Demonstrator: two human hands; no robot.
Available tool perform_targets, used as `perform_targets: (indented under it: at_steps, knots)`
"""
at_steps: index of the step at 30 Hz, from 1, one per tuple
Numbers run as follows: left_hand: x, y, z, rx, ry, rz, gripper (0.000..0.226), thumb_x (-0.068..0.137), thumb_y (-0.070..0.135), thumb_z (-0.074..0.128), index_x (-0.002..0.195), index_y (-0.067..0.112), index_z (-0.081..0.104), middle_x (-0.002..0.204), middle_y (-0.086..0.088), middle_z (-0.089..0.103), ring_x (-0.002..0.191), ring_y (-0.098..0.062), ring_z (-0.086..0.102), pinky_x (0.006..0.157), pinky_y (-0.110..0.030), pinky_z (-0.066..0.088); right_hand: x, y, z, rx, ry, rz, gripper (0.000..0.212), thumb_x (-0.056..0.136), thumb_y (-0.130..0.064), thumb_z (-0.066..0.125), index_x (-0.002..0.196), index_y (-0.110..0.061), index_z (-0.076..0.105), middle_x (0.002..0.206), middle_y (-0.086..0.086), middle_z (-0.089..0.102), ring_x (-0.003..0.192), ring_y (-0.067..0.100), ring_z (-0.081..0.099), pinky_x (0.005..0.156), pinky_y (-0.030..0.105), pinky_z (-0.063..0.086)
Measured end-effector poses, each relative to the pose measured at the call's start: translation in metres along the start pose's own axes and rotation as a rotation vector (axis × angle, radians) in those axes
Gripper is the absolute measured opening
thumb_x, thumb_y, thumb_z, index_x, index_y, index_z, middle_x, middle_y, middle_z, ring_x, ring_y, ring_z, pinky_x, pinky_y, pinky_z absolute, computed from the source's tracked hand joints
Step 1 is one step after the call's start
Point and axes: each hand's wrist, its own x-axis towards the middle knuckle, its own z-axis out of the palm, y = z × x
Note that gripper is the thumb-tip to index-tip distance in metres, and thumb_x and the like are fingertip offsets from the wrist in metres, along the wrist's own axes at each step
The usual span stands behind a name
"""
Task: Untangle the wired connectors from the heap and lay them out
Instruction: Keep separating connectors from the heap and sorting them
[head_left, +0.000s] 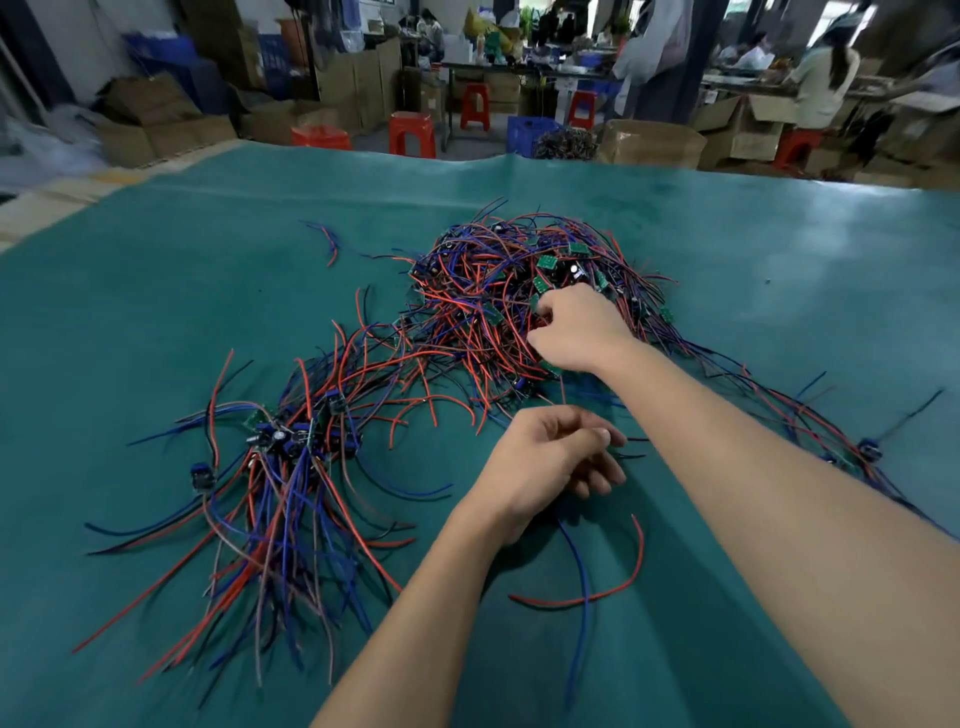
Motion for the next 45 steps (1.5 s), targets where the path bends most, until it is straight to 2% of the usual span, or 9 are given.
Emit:
perform_targets:
  at_steps: [4, 7, 11, 16, 23, 27, 32, 40, 45]
  knots:
    - [0.0, 0.0, -0.001, -0.008, 0.004, -0.005, 0.017, 0.099, 0.003, 0.05, 0.099, -0.002, 0.066, 0.07, -0.012, 0.068, 0.053, -0.012, 0.056, 0.049, -0.017, 0.041, -0.001, 0.009, 0.004, 0.144, 0.107, 0.032, 0.035, 0.088, -0.01, 0.064, 0.122, -0.002, 0.07, 0.124, 0.016, 0.071, 0.111, 0.035, 0.067, 0.092, 0.045, 0.058]
    - [0.0, 0.001, 0.0, -0.007, 0.003, -0.008, 0.017, 0.099, 0.002, 0.049, 0.098, -0.001, 0.066, 0.069, -0.01, 0.068, 0.053, -0.011, 0.056, 0.05, -0.017, 0.041, 0.0, 0.018, 0.002, 0.263, 0.128, 0.049, 0.023, 0.087, -0.006, 0.066, 0.105, -0.01, 0.08, 0.116, 0.009, 0.075, 0.1, 0.029, 0.07, 0.082, 0.031, 0.055]
    - [0.0, 0.001, 0.001, -0.031, 0.005, -0.021, 0.017, 0.1, 0.001, 0.049, 0.098, 0.0, 0.066, 0.068, -0.009, 0.068, 0.053, -0.011, 0.056, 0.05, -0.016, 0.041, -0.006, 0.04, -0.015, 0.485, 0.225, 0.099, 0.018, 0.083, -0.009, 0.068, 0.079, -0.023, 0.08, 0.092, 0.001, 0.078, 0.089, 0.023, 0.072, 0.082, 0.029, 0.054]
    - [0.0, 0.001, 0.001, -0.086, 0.025, -0.035, 0.016, 0.1, 0.001, 0.049, 0.103, 0.001, 0.064, 0.07, -0.01, 0.068, 0.053, -0.01, 0.057, 0.05, -0.015, 0.042, -0.032, 0.067, -0.034, 0.865, 0.455, 0.077, 0.016, 0.082, -0.011, 0.073, 0.072, -0.022, 0.076, 0.075, -0.005, 0.073, 0.063, 0.0, 0.059, 0.065, 0.023, 0.047]
    - [0.003, -0.001, 0.0, -0.156, 0.062, -0.038, 0.02, 0.1, 0.0, 0.048, 0.117, -0.007, 0.055, 0.081, -0.016, 0.068, 0.059, -0.014, 0.059, 0.054, -0.018, 0.048, -0.082, 0.074, -0.074, 1.314, 0.633, -0.121, 0.02, 0.084, 0.004, 0.069, 0.079, -0.015, 0.07, 0.072, -0.005, 0.071, 0.056, 0.009, 0.063, 0.051, 0.021, 0.045]
    - [0.002, -0.001, 0.001, -0.179, 0.054, 0.009, 0.024, 0.103, 0.005, 0.047, 0.124, -0.002, 0.056, 0.094, -0.02, 0.07, 0.065, -0.016, 0.064, 0.058, -0.019, 0.051, -0.103, 0.069, -0.065, 1.624, 0.509, -0.095, 0.022, 0.086, 0.006, 0.063, 0.077, -0.012, 0.07, 0.069, 0.001, 0.071, 0.054, 0.01, 0.063, 0.051, 0.019, 0.047]
    - [0.004, -0.001, 0.0, -0.216, 0.056, 0.055, 0.03, 0.103, 0.022, 0.05, 0.133, 0.024, 0.058, 0.102, -0.008, 0.075, 0.072, -0.017, 0.069, 0.058, -0.022, 0.054, -0.118, 0.06, -0.001, 1.74, 0.115, 0.119, 0.021, 0.095, 0.012, 0.049, 0.093, -0.001, 0.067, 0.072, 0.008, 0.073, 0.056, 0.01, 0.067, 0.052, 0.015, 0.053]
    - [0.004, -0.003, -0.002, -0.232, 0.077, 0.079, 0.028, 0.101, 0.012, 0.054, 0.129, 0.012, 0.058, 0.095, 0.002, 0.07, 0.067, -0.01, 0.062, 0.066, -0.029, 0.055, -0.126, 0.065, 0.015, 1.666, -0.176, 0.058, 0.027, 0.094, 0.009, 0.051, 0.116, -0.005, 0.06, 0.085, 0.017, 0.073, 0.056, 0.019, 0.067, 0.048, 0.024, 0.052]
    - [0.002, -0.001, -0.001, -0.262, 0.098, 0.087, 0.028, 0.101, 0.008, 0.052, 0.129, 0.007, 0.054, 0.109, -0.006, 0.073, 0.072, -0.016, 0.064, 0.062, -0.028, 0.055, -0.128, 0.06, 0.02, 1.515, -0.131, 0.019, 0.04, 0.088, 0.011, 0.052, 0.121, -0.009, 0.063, 0.076, 0.018, 0.07, 0.05, 0.024, 0.062, 0.043, 0.028, 0.046]
